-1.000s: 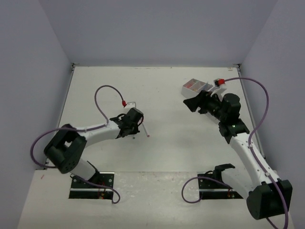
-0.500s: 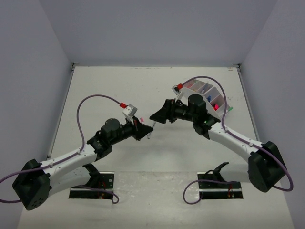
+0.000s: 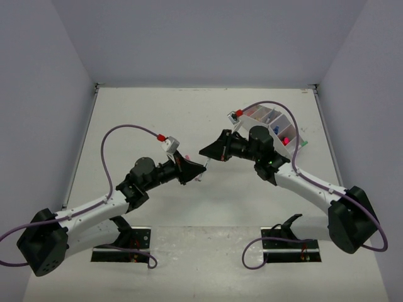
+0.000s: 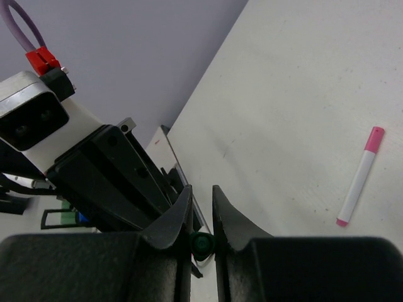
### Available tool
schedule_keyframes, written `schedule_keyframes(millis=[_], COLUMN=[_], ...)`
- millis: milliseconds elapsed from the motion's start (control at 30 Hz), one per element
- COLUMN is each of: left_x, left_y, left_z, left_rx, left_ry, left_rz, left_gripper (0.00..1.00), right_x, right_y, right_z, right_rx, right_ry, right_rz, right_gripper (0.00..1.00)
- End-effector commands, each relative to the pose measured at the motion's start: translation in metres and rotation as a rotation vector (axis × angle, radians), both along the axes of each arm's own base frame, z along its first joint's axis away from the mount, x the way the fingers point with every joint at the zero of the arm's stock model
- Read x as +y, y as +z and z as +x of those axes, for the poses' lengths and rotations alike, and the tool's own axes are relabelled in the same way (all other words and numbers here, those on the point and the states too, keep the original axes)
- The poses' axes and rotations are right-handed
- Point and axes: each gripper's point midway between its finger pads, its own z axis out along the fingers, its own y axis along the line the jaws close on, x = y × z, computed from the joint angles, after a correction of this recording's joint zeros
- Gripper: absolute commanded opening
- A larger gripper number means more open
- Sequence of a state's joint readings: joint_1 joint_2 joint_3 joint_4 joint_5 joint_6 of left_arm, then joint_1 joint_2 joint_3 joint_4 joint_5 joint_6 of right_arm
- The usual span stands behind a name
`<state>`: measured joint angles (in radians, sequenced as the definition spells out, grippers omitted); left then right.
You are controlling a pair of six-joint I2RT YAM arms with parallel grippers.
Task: Sort the stationery into containers
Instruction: Pick up the pen from the center of the board, then place the pen in the storage box.
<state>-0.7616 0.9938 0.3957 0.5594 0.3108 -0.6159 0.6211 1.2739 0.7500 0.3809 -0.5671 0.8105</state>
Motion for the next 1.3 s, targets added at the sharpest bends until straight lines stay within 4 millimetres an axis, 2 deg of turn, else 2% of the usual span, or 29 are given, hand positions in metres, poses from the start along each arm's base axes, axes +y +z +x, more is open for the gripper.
schedule_keyframes(millis=[0, 67, 100, 133, 167, 233, 267, 333, 367, 433, 500, 567, 600, 667, 733, 933, 1067, 1267], left_x=[-0.007, -0.004, -0.002, 0.002, 0.007, 0.02, 0.026, 0.042, 0.046, 0.051, 0.048, 0.041, 0.04, 0.04, 0.04, 0.037, 0.037, 0.039], left_y=[0.016, 0.011, 0.01, 0.009, 0.007, 0.001, -0.005, -0.02, -0.02, -0.026, -0.028, -0.033, -0.034, -0.039, -0.043, -0.051, -0.054, -0.056], left_z=[0.009, 0.014, 0.015, 0.018, 0.023, 0.031, 0.031, 0.035, 0.038, 0.036, 0.033, 0.027, 0.024, 0.023, 0.022, 0.018, 0.017, 0.013], left_rx=[-0.021, 0.0, 0.0, 0.004, 0.01, 0.029, 0.048, 0.086, 0.087, 0.101, 0.104, 0.111, 0.116, 0.121, 0.126, 0.145, 0.159, 0.16], left_ry=[0.01, 0.041, 0.056, 0.082, 0.123, 0.201, 0.222, 0.298, 0.329, 0.338, 0.311, 0.257, 0.239, 0.231, 0.228, 0.203, 0.196, 0.196], left_rz=[-0.023, 0.01, 0.021, 0.035, 0.057, 0.112, 0.146, 0.224, 0.235, 0.267, 0.269, 0.274, 0.276, 0.286, 0.291, 0.3, 0.305, 0.3], left_gripper=[0.53, 0.92, 0.99, 1.0, 1.0, 1.0, 1.0, 1.0, 1.0, 1.0, 1.0, 1.0, 1.0, 1.0, 1.0, 1.0, 1.0, 1.0], right_x=[-0.007, -0.024, -0.037, -0.046, -0.073, -0.129, -0.168, -0.236, -0.276, -0.34, -0.378, -0.404, -0.418, -0.433, -0.44, -0.442, -0.439, -0.437], right_y=[0.021, 0.022, 0.021, 0.021, 0.018, 0.016, 0.015, 0.014, 0.021, 0.025, 0.028, 0.031, 0.024, 0.024, 0.013, -0.014, -0.022, -0.05], right_z=[0.001, 0.014, 0.025, 0.03, 0.05, 0.073, 0.083, 0.088, 0.089, 0.08, 0.074, 0.076, 0.078, 0.083, 0.091, 0.109, 0.129, 0.136], right_rx=[-0.051, -0.07, -0.078, -0.075, -0.081, -0.079, -0.079, -0.055, -0.068, -0.072, -0.081, -0.074, -0.048, -0.024, 0.006, 0.031, 0.019, 0.082], right_ry=[-0.04, -0.129, -0.183, -0.227, -0.341, -0.559, -0.711, -0.977, -1.155, -1.438, -1.605, -1.706, -1.757, -1.807, -1.817, -1.814, -1.789, -1.755], right_rz=[0.03, -0.009, -0.031, -0.047, -0.093, -0.2, -0.273, -0.4, -0.447, -0.511, -0.532, -0.54, -0.574, -0.6, -0.628, -0.627, -0.608, -0.654], right_gripper=[0.0, 0.0, 0.0, 0.0, 0.0, 0.0, 0.0, 0.0, 0.0, 0.0, 0.0, 0.0, 0.0, 0.0, 0.0, 0.0, 0.0, 0.02])
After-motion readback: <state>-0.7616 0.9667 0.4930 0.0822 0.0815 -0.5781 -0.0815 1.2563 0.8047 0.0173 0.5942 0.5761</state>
